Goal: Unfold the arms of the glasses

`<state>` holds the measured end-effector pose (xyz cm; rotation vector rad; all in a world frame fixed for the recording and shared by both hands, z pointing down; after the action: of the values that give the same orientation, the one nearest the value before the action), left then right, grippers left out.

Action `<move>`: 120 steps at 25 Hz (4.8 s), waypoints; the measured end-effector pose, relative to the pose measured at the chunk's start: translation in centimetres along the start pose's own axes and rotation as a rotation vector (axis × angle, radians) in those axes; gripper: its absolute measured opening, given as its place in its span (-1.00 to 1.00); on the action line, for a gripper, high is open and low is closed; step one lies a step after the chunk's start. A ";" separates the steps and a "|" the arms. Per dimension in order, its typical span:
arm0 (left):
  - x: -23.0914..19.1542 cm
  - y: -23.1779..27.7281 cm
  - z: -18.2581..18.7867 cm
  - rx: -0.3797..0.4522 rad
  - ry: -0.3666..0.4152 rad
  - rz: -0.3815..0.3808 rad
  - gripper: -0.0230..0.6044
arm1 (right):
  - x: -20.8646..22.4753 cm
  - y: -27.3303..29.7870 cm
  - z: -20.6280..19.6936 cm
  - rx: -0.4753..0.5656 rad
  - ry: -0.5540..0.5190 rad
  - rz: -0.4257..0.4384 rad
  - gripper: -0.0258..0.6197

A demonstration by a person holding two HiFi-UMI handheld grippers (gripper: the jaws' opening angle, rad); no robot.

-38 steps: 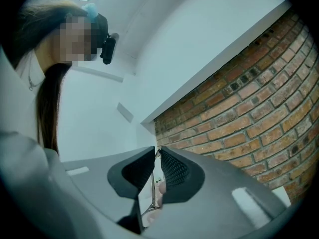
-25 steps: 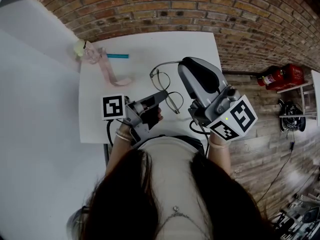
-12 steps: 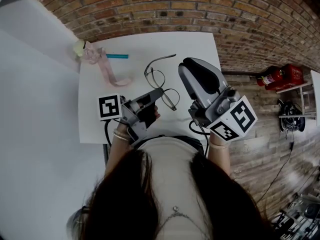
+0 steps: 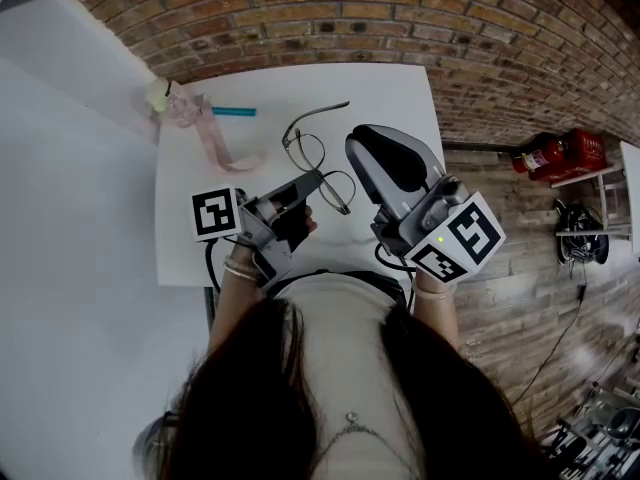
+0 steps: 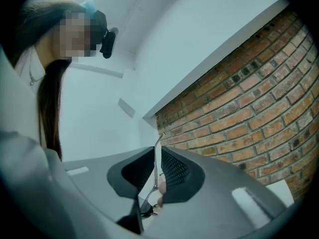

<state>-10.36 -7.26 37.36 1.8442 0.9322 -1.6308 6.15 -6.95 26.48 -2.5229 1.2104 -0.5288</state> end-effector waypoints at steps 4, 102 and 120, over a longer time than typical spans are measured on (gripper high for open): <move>0.2 0.1 0.1 0.008 0.022 0.004 -0.86 | -0.1 0.0 -0.6 -0.019 0.005 0.005 -0.80; 2.9 -0.4 0.2 0.096 0.715 0.168 -0.86 | -1.7 1.7 -5.8 -0.224 0.005 0.061 -0.80; 2.6 -0.6 0.9 0.131 0.624 0.161 -0.86 | -1.5 1.6 -5.1 -0.185 -0.002 0.055 -0.81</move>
<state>-11.26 -7.08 34.74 2.5139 0.8955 -1.0467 1.90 -7.29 30.05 -2.6310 1.3816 -0.4191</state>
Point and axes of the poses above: the fingertips, and each gripper's own axes: y forward along the fingers, x to its right, z out of its top, the point moved 8 cm from there along -y, backward along the fingers, and after that the axes turned 14 degrees about x, right-handed, at the moved point
